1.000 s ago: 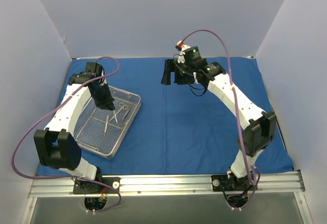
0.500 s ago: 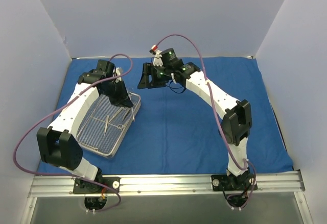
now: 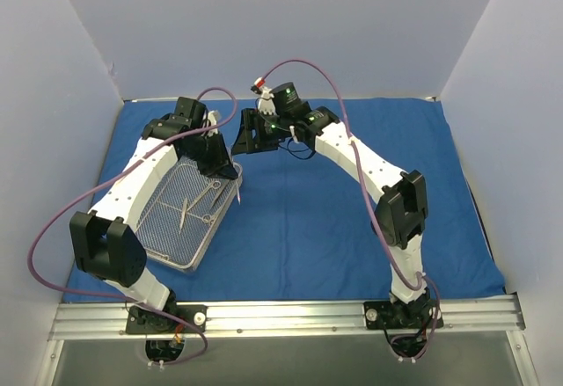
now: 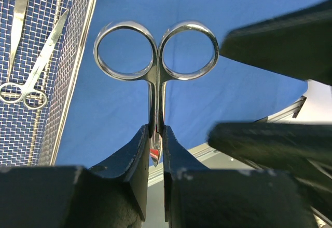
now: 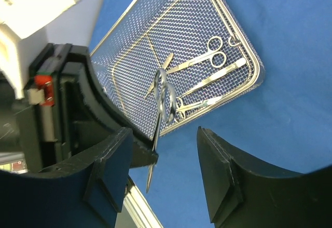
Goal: Open and lay out the surgical kit
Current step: Place the medical item in the surgical kit, then adjust the medical item in the surgical kit.
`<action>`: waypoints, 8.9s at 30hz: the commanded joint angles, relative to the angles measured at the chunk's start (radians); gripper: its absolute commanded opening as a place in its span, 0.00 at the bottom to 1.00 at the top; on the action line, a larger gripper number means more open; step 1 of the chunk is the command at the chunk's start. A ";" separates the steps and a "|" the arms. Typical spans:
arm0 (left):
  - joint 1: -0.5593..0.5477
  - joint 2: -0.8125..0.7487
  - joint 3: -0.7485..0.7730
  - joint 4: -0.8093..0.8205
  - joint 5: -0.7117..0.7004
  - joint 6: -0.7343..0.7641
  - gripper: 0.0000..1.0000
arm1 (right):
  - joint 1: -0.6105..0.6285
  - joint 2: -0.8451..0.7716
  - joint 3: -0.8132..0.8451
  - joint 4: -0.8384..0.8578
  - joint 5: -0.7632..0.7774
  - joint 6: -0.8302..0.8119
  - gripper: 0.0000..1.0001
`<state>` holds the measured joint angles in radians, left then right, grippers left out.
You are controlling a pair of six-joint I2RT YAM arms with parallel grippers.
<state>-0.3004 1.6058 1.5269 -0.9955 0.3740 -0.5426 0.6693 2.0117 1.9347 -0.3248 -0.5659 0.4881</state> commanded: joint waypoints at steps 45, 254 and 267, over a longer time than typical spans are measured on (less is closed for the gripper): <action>0.010 -0.102 0.033 -0.011 -0.138 0.062 0.94 | -0.069 0.021 -0.003 0.043 0.008 -0.042 0.00; 0.152 0.086 0.036 0.071 0.187 0.185 0.94 | -0.547 -0.102 -0.513 -0.240 0.512 0.673 0.30; 0.188 0.088 0.009 0.074 0.215 0.191 0.94 | -0.530 -0.015 -0.464 -0.327 0.595 0.761 0.30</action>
<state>-0.1276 1.7023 1.5394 -0.9508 0.5575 -0.3584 0.1383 1.9778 1.4445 -0.5873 -0.0242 1.2125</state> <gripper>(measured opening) 0.938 0.295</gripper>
